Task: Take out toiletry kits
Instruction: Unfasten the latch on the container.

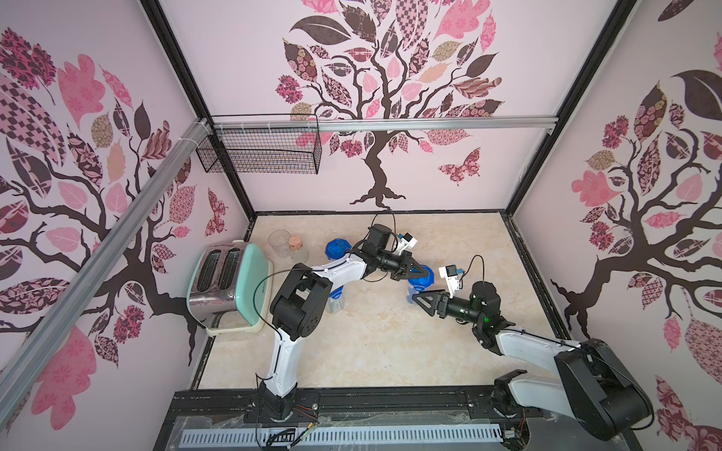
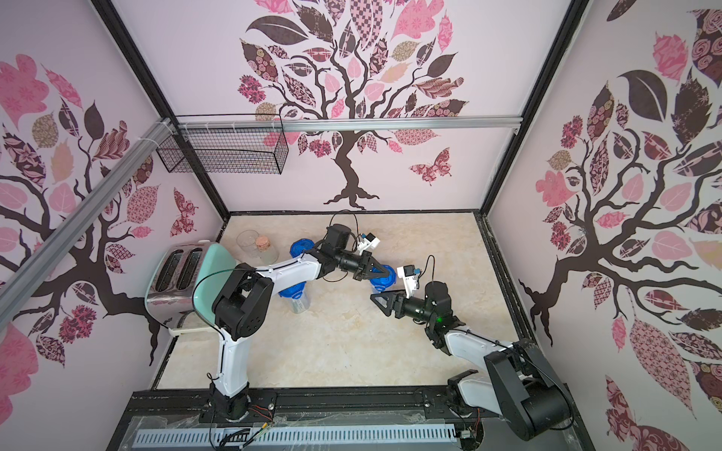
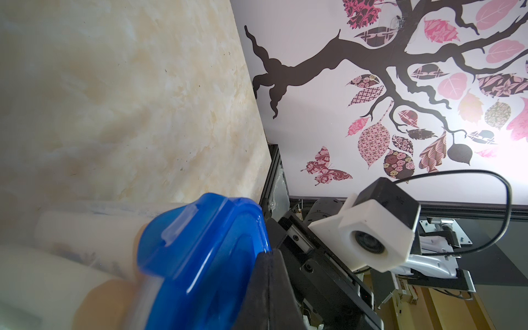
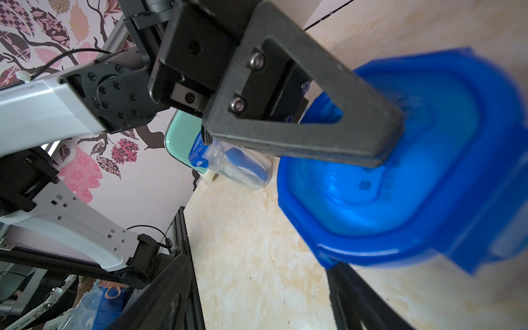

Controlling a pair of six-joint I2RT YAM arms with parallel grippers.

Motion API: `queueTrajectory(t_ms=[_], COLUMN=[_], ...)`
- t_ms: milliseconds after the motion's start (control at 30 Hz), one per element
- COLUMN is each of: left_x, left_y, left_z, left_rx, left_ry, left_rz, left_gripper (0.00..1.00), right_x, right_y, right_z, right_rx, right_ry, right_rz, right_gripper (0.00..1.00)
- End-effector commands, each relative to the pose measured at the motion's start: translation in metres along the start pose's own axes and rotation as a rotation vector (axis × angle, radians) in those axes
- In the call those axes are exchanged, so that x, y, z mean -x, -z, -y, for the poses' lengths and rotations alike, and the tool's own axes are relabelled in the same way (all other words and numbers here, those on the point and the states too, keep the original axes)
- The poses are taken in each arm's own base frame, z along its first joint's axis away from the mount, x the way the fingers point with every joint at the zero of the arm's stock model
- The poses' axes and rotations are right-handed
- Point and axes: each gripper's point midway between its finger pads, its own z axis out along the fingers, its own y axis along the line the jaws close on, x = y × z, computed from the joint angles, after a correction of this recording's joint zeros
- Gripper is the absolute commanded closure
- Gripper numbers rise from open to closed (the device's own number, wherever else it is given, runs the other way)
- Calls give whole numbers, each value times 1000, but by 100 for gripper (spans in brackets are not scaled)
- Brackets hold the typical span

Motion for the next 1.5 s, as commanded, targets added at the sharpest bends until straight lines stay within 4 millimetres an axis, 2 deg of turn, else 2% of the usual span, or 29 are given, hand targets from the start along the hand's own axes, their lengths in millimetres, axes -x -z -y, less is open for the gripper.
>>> queueTrajectory(t_ms=[0,433,900,1267,1467], left_x=[-14,-20,-32,-36,-38], left_y=[-8,-10,-21,-25,-25], left_z=[-58,-73,-85,-93,-105], left_rx=[100,132,183,210,247], left_ry=[123,139,137,143,156], left_rz=[-8,-16,-52,-57,-55], left_gripper=[100,100,100,100,100], right_x=[19,29,29,25,22], right_y=[-3,-9,-13,-5,-5], right_z=[-5,-15,-22,-37,-40], right_rx=[17,84,170,234,263], right_ry=[43,104,231,310,287], right_rz=[44,56,73,93,79], right_gripper=[23,23,24,27,27])
